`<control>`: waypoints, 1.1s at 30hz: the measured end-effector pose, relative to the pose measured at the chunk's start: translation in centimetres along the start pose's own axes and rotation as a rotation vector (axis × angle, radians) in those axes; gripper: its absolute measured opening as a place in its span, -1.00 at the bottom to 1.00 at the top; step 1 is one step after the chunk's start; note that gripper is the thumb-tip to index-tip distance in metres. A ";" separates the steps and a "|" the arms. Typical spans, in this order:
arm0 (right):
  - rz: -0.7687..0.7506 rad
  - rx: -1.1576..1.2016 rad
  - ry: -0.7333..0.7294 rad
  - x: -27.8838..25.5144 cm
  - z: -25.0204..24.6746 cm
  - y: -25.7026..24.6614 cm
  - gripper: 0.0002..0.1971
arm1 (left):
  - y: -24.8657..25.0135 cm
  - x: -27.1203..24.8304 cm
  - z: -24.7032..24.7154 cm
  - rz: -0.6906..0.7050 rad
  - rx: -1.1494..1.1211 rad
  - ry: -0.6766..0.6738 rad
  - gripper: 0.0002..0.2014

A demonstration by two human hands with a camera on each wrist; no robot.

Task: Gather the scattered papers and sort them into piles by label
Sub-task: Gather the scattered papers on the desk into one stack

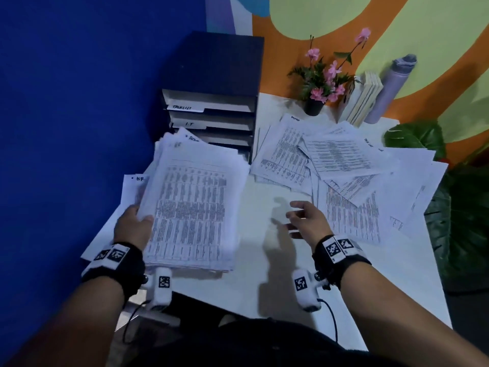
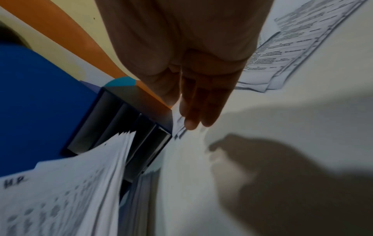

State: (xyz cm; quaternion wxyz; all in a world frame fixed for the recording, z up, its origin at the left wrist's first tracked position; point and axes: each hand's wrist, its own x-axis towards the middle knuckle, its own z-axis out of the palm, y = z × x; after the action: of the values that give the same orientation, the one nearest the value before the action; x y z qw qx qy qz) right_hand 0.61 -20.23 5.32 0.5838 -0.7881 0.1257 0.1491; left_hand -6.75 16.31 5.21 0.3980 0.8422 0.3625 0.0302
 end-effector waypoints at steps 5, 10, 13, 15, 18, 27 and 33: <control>0.066 -0.103 -0.012 1.3 -0.2 2.4 -0.75 | -3.7 2.6 -1.5 -0.130 0.160 -0.018 -0.48; 0.085 -0.251 0.055 1.9 -2.4 3.7 -0.66 | 1.3 2.2 2.1 0.058 0.312 0.004 -0.19; 0.116 -0.312 0.129 2.3 -5.2 4.5 -0.57 | 6.2 1.2 5.7 0.235 0.189 -0.109 -0.23; 0.128 -0.351 0.170 2.4 -7.6 4.9 -0.51 | 9.2 0.4 8.3 0.283 0.079 -0.234 -0.27; 0.147 -0.425 0.277 2.6 -11.5 5.7 -0.51 | 13.2 -0.7 11.8 0.280 0.024 -0.394 -0.29; 0.228 -0.573 0.507 6.0 -20.1 9.8 -0.41 | 17.6 1.4 20.9 0.131 0.001 -0.554 -0.37; 0.306 -0.619 0.477 8.5 -22.7 11.1 -0.30 | 18.7 3.3 24.4 -0.127 -0.298 -0.654 -0.42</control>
State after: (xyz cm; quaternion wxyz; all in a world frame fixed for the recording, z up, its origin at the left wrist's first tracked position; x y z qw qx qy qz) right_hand 6.38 -45.38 -1.46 0.2451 -0.9111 0.3221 0.0783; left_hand 14.93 -5.28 0.71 0.6123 0.7159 0.2593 -0.2132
